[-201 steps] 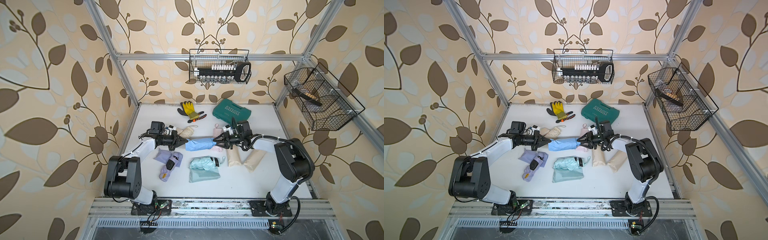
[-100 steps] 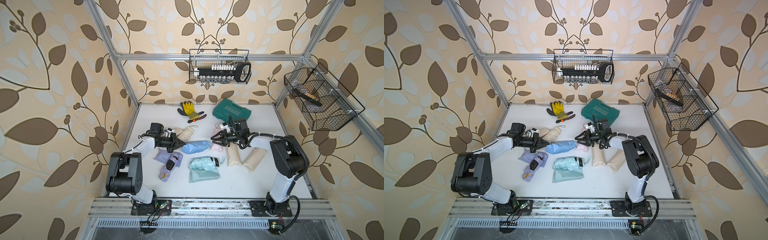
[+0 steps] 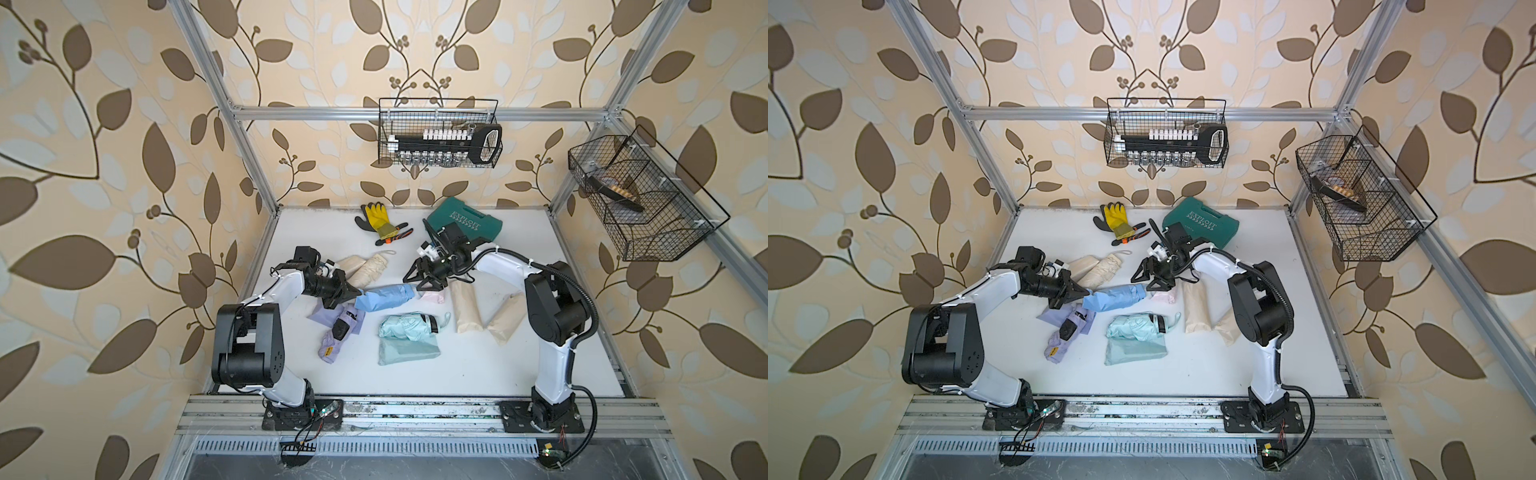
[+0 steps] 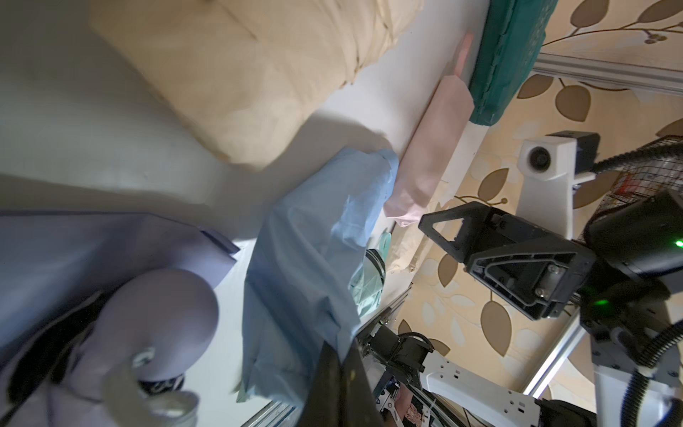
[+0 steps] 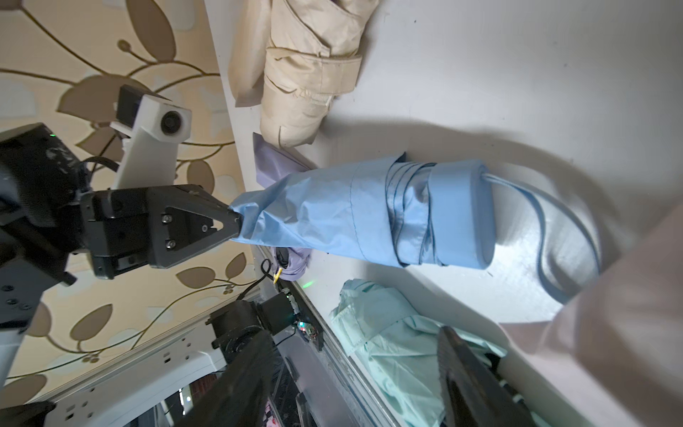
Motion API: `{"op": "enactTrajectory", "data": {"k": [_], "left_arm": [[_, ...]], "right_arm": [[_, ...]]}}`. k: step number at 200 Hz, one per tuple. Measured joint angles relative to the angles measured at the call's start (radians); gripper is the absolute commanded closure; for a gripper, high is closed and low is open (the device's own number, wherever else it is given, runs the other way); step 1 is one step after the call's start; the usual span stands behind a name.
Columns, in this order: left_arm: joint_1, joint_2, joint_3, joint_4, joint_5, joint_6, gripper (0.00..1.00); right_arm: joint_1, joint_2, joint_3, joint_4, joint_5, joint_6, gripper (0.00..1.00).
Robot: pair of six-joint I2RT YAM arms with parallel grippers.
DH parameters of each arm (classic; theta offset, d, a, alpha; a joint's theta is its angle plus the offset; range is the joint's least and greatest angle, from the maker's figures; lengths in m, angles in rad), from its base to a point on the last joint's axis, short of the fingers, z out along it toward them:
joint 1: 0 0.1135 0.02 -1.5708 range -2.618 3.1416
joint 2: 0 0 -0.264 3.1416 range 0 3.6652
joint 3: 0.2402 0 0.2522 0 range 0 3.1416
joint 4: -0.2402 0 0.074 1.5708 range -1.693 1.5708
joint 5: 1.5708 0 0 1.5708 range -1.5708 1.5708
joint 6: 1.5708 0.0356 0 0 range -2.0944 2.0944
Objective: Take umbrellas out of sleeves
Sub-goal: Take out the umbrella from the umbrella sleeve.
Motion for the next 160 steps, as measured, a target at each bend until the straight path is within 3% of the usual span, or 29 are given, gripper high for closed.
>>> {"op": "enactTrajectory", "data": {"k": [25,95,160], "left_arm": [[0.035,0.001,0.000,-0.014,-0.032,0.016,1.00],[0.050,0.008,-0.001,-0.010,-0.043,0.031,1.00],[0.050,0.017,-0.013,0.021,-0.031,0.028,1.00]], "right_arm": [[-0.001,0.042,0.005,-0.064,0.032,0.016,0.21],[0.035,0.203,0.265,-0.222,0.111,0.043,0.25],[0.040,0.324,0.411,-0.391,0.160,0.160,0.20]]}}
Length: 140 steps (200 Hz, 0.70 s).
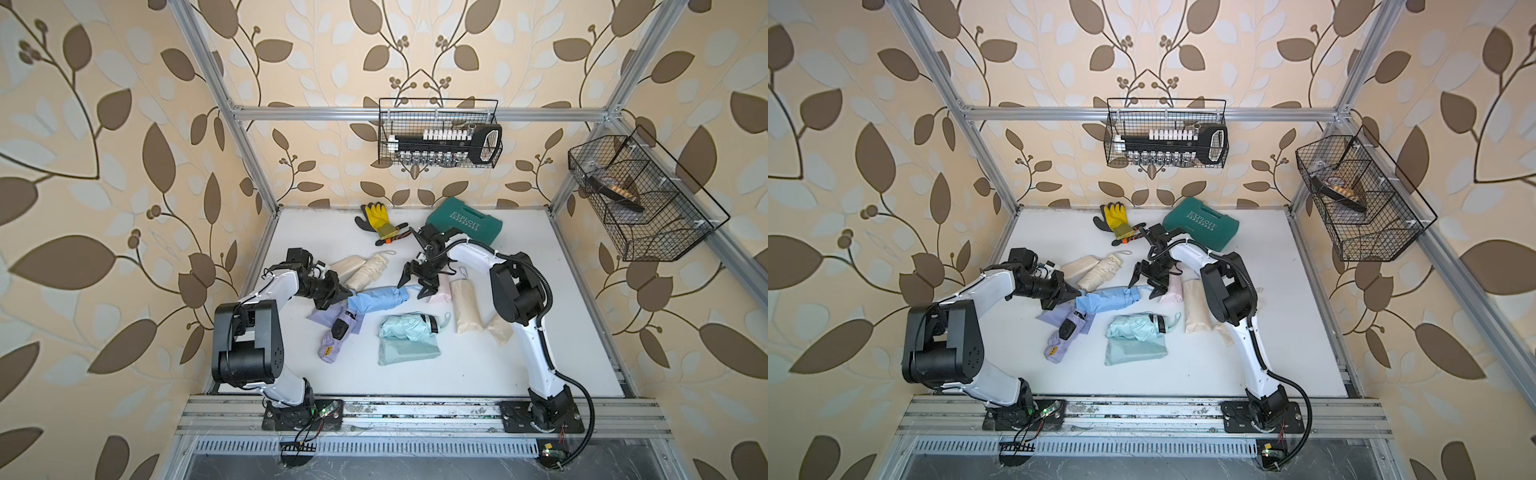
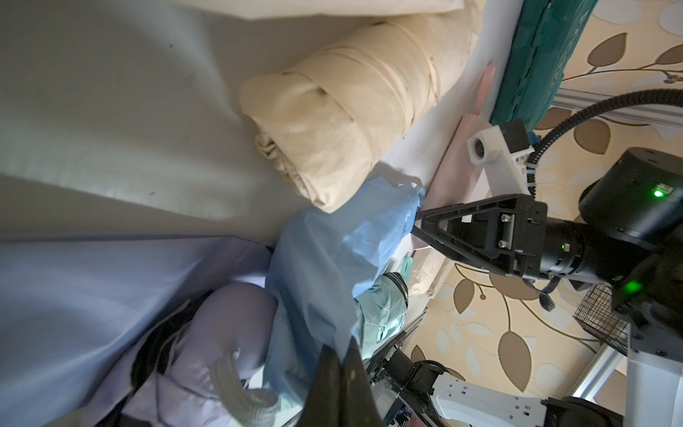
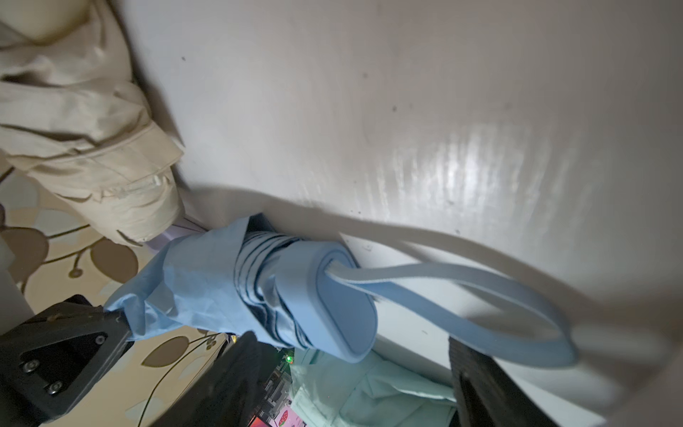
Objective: Take umbrellas out of sleeves
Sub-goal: Take out the umbrella from the umbrella sleeve.
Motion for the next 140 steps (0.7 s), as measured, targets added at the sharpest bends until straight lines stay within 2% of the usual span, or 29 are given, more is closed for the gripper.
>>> {"op": "enactTrajectory", "data": {"k": [55,105,140], "left_arm": [[0.000,-0.013,-0.084,0.074,0.046,-0.060,1.00],[0.000,-0.039,-0.108,0.104,0.066,-0.098,1.00],[0.000,-0.043,-0.116,0.116,0.069,-0.103,1.00]], "right_arm": [[0.027,0.015,0.019,-0.039,0.037,0.266,0.21],[0.058,-0.035,-0.092,0.101,0.048,0.565,0.25],[0.064,-0.046,-0.093,0.137,0.098,0.679,0.24]]}}
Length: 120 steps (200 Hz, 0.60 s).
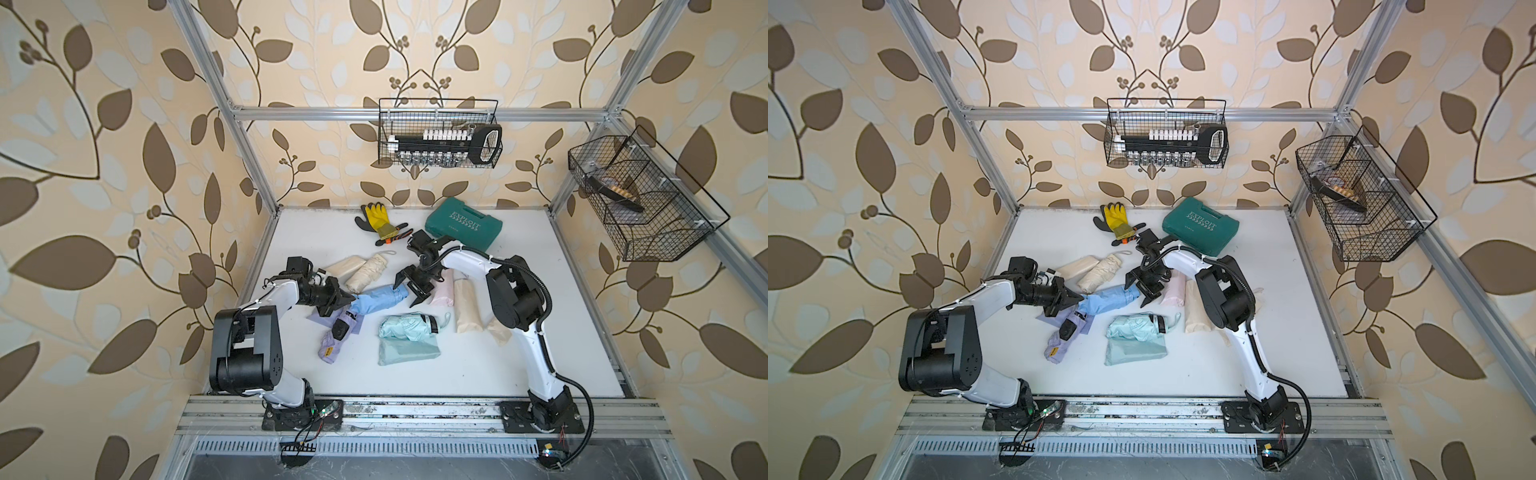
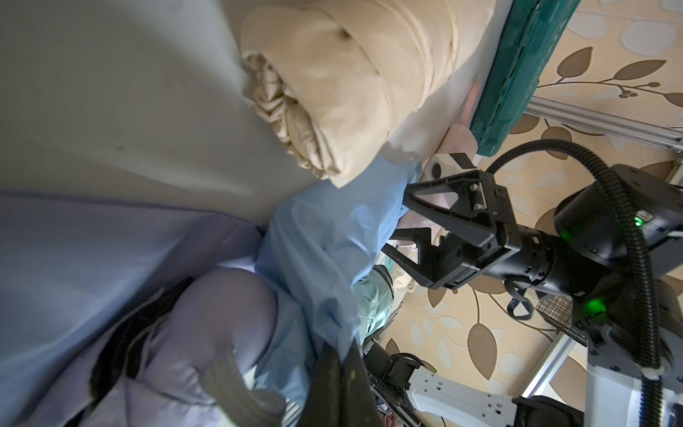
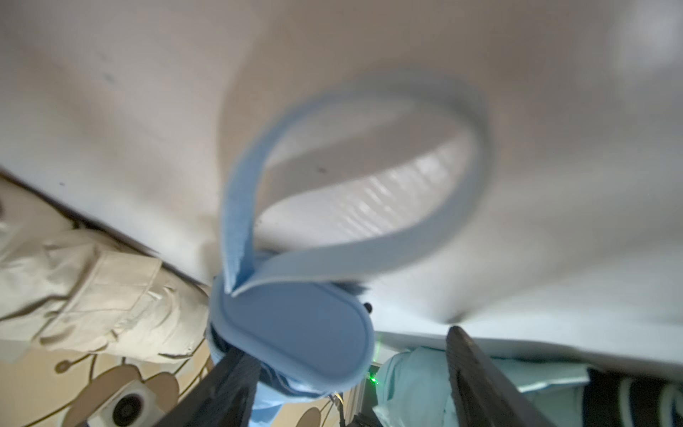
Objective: Take umbrellas out of sleeves
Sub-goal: Take out the umbrella from the umbrella sleeve.
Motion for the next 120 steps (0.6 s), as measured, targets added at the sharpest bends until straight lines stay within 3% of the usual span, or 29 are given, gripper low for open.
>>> {"op": "enactTrajectory", "data": {"k": [120], "left_arm": [[-0.006,0.000,-0.006,0.016,0.018,-0.005,1.00]], "right_arm": [[-0.026,-0.009,0.066,-0.067,0.147,0.049,0.23]]}}
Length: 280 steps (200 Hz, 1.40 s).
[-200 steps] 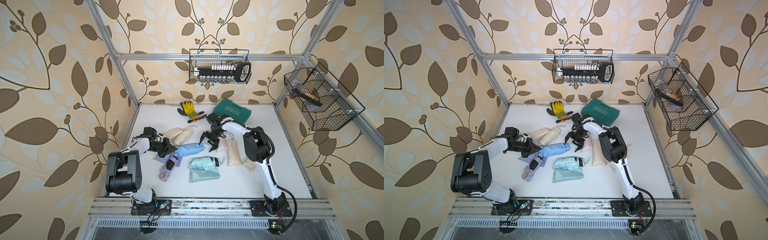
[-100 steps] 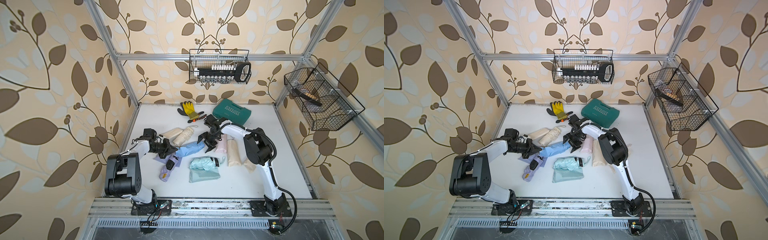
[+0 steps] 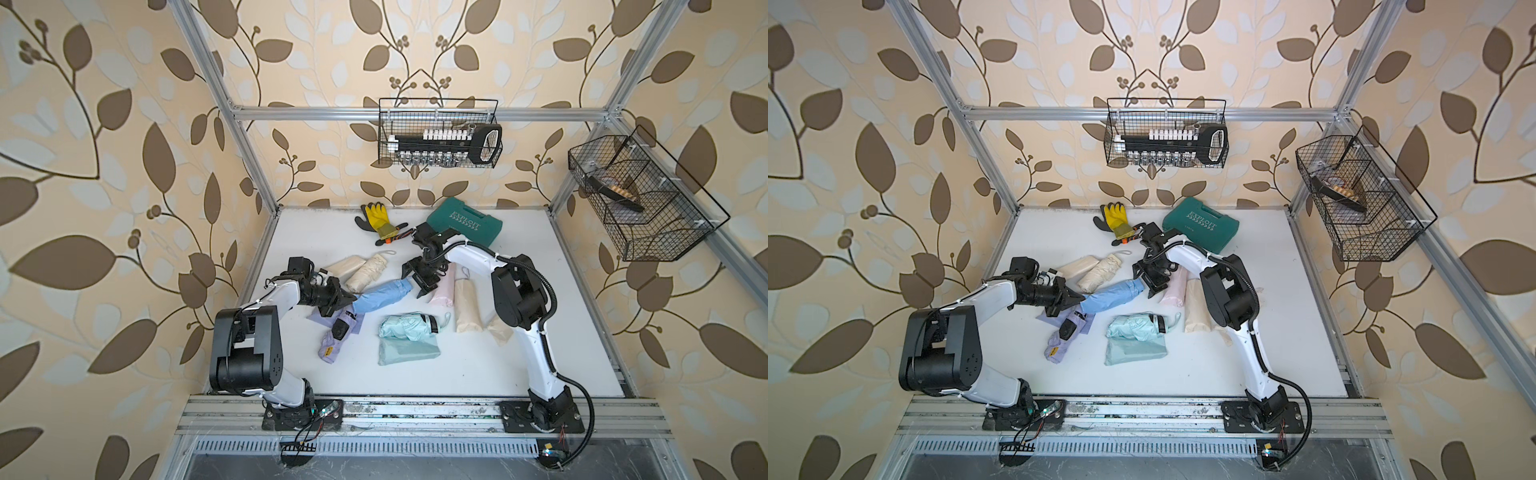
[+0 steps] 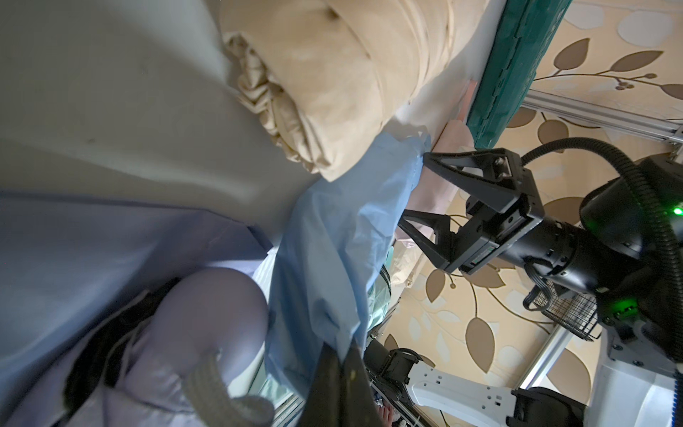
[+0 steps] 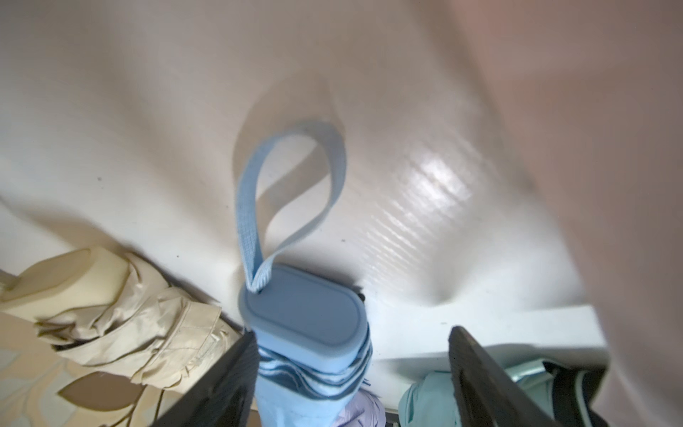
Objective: Take umbrellas out of sleeves
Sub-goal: Take out the umbrella from the umbrella sleeve.
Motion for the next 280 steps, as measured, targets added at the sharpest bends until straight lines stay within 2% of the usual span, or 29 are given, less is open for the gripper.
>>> {"op": "enactTrajectory", "data": {"k": [83,147,215,242,280], "left_arm": [[0.000,0.000,0.000,0.002,0.002,-0.011,1.00],[-0.006,0.000,0.000,0.005,0.007,-0.019,1.00],[-0.021,0.000,-0.002,0.016,0.010,-0.025,1.00],[-0.021,0.000,-0.011,0.020,0.021,-0.026,1.00],[-0.021,0.000,-0.016,0.019,0.027,-0.026,1.00]], "right_arm": [[-0.003,0.084,0.160,-0.073,0.022,0.001,0.23],[0.005,0.111,0.154,-0.085,0.018,0.025,0.32],[0.034,0.129,0.179,-0.089,0.010,0.068,0.32],[0.041,0.130,0.179,-0.084,0.010,0.085,0.42],[0.040,0.128,0.165,-0.056,-0.002,0.097,0.65]]}}
